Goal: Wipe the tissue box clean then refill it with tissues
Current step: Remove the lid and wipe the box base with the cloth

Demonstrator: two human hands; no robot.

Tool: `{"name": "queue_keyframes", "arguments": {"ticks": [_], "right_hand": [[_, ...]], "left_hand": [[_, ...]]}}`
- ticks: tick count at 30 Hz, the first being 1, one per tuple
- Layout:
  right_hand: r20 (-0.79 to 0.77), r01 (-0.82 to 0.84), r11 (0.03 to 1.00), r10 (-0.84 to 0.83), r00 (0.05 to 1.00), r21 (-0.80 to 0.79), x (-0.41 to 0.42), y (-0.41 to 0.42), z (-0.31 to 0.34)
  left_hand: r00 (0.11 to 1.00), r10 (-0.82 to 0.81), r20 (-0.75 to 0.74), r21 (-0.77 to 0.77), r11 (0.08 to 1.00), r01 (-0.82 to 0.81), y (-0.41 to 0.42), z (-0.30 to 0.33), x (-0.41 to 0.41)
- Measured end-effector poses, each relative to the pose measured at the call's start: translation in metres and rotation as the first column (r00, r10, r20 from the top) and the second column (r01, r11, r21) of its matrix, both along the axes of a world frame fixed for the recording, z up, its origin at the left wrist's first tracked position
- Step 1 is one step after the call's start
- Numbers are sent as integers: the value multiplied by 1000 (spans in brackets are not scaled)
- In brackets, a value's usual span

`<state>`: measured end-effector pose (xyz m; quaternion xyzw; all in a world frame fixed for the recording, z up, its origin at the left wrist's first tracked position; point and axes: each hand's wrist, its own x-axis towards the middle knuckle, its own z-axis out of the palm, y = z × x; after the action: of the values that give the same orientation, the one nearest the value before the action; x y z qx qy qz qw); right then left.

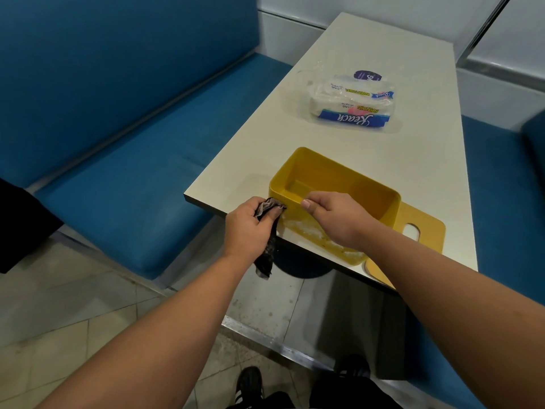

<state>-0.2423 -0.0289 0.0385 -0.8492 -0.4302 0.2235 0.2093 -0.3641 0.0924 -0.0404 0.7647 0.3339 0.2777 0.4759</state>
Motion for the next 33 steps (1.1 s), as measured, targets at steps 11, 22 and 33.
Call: {"name": "queue_keyframes", "arguments": {"ticks": [11, 22, 33], "right_hand": [[-30, 3, 1000, -3, 1000, 2, 3, -1, -2], [-12, 2, 1000, -2, 1000, -4, 1, 0, 0], [1, -11, 1000, 11, 1000, 6, 4, 0, -5]], "left_hand": [[993, 118, 23, -205, 973, -110, -5, -3, -4], [996, 87, -10, -14, 996, -87, -11, -16, 1], [997, 20, -75, 109, 994, -12, -16, -16, -2]]}}
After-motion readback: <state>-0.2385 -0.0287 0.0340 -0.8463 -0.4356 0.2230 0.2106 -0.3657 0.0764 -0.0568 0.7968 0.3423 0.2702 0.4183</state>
